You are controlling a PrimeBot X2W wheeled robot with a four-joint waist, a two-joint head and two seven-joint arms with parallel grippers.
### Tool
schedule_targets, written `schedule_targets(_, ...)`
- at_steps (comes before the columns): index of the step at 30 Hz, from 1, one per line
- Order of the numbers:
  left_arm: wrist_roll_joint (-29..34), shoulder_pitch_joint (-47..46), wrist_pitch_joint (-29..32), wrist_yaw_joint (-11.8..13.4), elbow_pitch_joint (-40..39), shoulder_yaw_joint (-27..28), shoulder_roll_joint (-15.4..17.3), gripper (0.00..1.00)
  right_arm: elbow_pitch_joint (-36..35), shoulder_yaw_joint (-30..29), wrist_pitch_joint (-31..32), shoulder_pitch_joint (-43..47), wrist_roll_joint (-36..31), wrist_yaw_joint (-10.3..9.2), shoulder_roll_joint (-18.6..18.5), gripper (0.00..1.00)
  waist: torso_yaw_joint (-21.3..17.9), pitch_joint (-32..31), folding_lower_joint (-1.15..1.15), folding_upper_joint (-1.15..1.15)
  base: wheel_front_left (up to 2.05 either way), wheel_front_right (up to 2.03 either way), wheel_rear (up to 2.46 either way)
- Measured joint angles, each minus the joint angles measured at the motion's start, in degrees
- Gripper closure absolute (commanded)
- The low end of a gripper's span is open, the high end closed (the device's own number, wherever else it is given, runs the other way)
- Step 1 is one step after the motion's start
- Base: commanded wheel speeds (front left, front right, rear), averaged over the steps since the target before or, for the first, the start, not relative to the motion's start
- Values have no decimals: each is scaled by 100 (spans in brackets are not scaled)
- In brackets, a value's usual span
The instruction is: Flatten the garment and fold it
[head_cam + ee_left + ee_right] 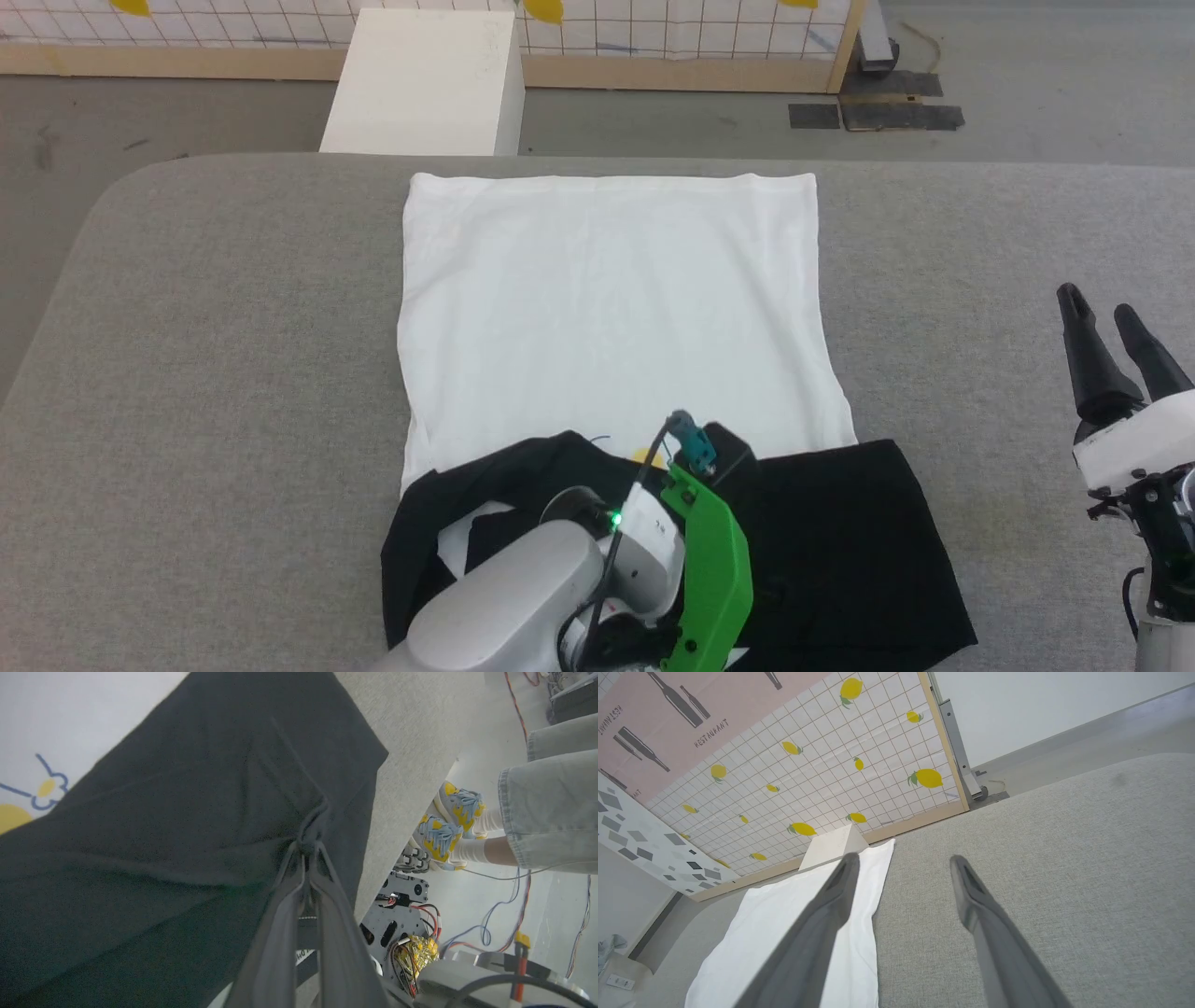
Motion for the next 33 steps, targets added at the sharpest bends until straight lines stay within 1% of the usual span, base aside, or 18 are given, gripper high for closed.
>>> schedule_targets(3, -94, 4, -26, 0, 183, -198, 43, 100, 0, -25, -35, -1, 0, 0, 0, 0, -3, 33, 0, 0, 0, 0, 0)
schedule_targets(4, -149, 6, -57, 0, 230, -208, 32, 55, -1, -33, -42, -1, 0, 0, 0, 0, 4, 34, 0, 0, 0, 0, 0)
schedule_targets(5, -226, 5, -103, 0, 279, -210, 21, 0, 0, -40, -43, -1, -1, 0, -1, 0, 14, 33, 0, 0, 0, 0, 0)
schedule_targets(8, -478, 3, -203, 0, 326, -162, -21, 0, 15, -48, -44, -1, -1, 0, 0, 0, 40, 10, 0, 0, 0, 0, 0)
schedule_targets(11, -868, -25, -300, 0, 126, 7, -97, 0, 57, -69, -49, 0, -2, 0, 0, 0, 81, -46, 0, 0, 0, 0, 0)
schedule_targets(13, -1169, -115, -482, 0, -89, 222, -115, 0, 89, -74, -49, 0, -2, 0, 0, 0, 118, -101, 0, 0, 0, 0, 0)
schedule_targets(15, -1189, -292, -757, 0, -149, 499, -52, 0, 108, -56, -48, 1, -2, 0, 0, 0, 145, -161, 0, 0, 0, 0, 0)
schedule_targets(17, -1205, -469, -1123, -1, -132, 854, 55, 0, 108, -31, -47, 1, -2, 0, 0, 0, 170, -218, 0, 0, 0, 0, 0)
schedule_targets(20, -1237, -621, -1801, 19, 46, 1537, 280, 0, 121, 26, -40, 1, -2, 0, 0, 0, 195, -294, 0, 0, 0, 0, 0)
schedule_targets(22, -1203, -643, -2318, 79, 203, 1971, 476, 0, 133, 88, -41, 1, 9, 0, 0, 0, 201, -323, 0, 0, 0, 0, 0)
schedule_targets(23, -1121, -643, -2633, 151, 283, 2165, 597, 0, 143, 122, -40, 1, 9, 0, 0, 0, 200, -319, 0, 0, 0, 0, 0)
schedule_targets(26, -842, -580, -3415, 300, 505, 2580, 964, 0, 190, 221, -38, 0, 15, 0, 0, 0, 200, -268, 0, 0, 0, 0, 0)
schedule_targets(28, -534, -485, -3847, 419, 650, 2716, 1192, 0, 211, 285, -30, 0, 15, 0, 1, 0, 210, -232, 0, 0, 0, 0, 0)
schedule_targets(32, -253, -81, -4957, 708, 816, 3163, 1410, 0, 246, 363, 40, -1, -48, 0, 1, 0, 233, -118, 0, 0, 0, 0, 0)
schedule_targets(33, -241, 19, -5075, 734, 834, 3205, 1464, 0, 259, 356, 78, -6, -91, 0, 4, 0, 237, -77, 0, 0, 0, 0, 0)
